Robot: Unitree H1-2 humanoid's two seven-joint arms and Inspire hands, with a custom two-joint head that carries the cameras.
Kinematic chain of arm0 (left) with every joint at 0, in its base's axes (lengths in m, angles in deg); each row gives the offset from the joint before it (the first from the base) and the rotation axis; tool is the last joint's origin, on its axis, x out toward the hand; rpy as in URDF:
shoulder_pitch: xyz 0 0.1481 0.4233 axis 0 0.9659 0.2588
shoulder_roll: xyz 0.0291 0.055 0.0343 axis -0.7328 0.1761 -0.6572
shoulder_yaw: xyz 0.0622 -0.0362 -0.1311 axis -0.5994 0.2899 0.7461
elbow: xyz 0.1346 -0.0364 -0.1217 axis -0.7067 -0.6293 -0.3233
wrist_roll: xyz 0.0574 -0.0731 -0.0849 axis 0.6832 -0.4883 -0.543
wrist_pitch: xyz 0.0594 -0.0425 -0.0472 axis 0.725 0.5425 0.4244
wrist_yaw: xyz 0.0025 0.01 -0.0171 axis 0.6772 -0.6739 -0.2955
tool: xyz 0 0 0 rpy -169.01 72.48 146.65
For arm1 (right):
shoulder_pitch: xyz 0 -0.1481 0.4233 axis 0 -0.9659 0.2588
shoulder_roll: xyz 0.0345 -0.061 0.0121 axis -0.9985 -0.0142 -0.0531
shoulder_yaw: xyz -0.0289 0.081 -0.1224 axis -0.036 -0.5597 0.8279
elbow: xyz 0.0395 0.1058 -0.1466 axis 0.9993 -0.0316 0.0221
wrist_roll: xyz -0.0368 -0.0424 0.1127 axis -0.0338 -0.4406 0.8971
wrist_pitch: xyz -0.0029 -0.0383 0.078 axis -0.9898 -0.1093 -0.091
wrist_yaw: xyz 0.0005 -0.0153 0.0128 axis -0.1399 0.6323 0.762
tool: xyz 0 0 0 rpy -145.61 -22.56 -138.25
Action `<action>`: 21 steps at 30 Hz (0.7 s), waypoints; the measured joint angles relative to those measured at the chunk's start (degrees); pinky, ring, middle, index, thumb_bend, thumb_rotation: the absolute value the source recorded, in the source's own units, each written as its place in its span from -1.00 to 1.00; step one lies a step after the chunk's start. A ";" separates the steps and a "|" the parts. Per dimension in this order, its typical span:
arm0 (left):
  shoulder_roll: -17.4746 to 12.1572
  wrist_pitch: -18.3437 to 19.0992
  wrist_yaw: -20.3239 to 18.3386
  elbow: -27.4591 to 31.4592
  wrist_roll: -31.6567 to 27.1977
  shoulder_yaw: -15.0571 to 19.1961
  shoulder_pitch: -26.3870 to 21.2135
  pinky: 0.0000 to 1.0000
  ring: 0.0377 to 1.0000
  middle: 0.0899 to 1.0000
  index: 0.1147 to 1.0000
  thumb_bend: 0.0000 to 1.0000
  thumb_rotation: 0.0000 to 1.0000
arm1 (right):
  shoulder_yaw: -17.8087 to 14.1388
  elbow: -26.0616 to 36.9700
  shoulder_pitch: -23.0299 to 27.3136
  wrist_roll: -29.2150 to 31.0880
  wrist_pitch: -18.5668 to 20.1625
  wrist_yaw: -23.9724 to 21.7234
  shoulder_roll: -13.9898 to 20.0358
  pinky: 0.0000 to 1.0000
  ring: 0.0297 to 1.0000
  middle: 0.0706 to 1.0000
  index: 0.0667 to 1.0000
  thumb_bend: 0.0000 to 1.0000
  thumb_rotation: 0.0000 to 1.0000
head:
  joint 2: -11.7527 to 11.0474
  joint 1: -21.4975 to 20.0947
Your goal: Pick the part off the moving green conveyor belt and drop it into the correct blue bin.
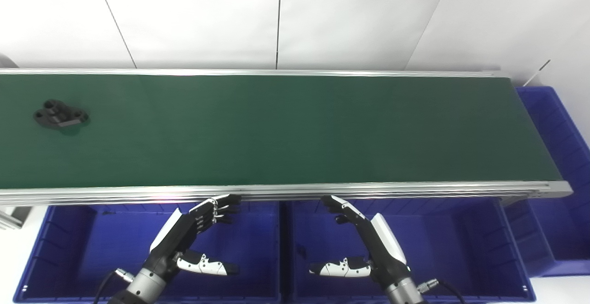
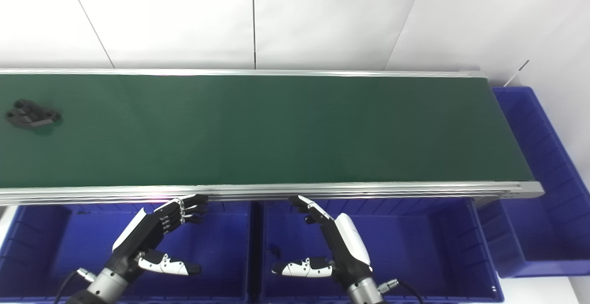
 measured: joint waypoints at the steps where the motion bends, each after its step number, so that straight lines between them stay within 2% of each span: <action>1: 0.00 0.00 -0.01 0.01 0.00 0.00 0.00 0.44 0.57 0.63 0.54 0.67 -0.75 | 0.00 0.00 -0.01 0.00 0.00 0.00 0.00 0.51 0.65 0.67 0.69 0.72 -0.34 | 0.00 0.00; 3: 0.00 0.00 -0.03 0.02 -0.01 0.00 0.00 0.44 0.57 0.63 0.54 0.67 -0.73 | 0.00 0.01 -0.05 0.00 0.00 0.00 0.00 0.51 0.65 0.67 0.69 0.72 -0.33 | 0.00 0.09; 4: 0.00 0.00 -0.04 0.02 -0.01 -0.01 0.00 0.44 0.57 0.63 0.54 0.68 -0.73 | 0.00 0.02 -0.08 0.00 0.00 0.00 0.00 0.52 0.65 0.68 0.69 0.72 -0.32 | -1.83 0.35; 13: -0.01 0.00 0.42 -0.03 0.55 -0.66 0.13 0.43 0.58 0.64 0.54 0.68 -0.72 | 0.05 -0.89 -0.38 0.04 -0.09 0.04 0.40 0.57 0.68 0.68 0.69 0.70 -0.34 | -2.99 1.49; 18: 0.02 0.00 0.42 -0.29 0.56 -0.89 0.13 0.45 0.59 0.64 0.54 0.67 -0.70 | 0.03 -0.81 -0.95 0.09 -0.08 0.03 0.48 0.55 0.67 0.67 0.69 0.71 -0.37 | -2.81 1.41; 21: -0.04 0.00 0.61 -0.51 1.02 -1.18 0.14 0.45 0.59 0.64 0.55 0.67 -0.68 | 0.04 -0.69 -1.00 0.07 -0.09 0.03 0.57 0.58 0.68 0.68 0.70 0.69 -0.35 | -1.94 1.58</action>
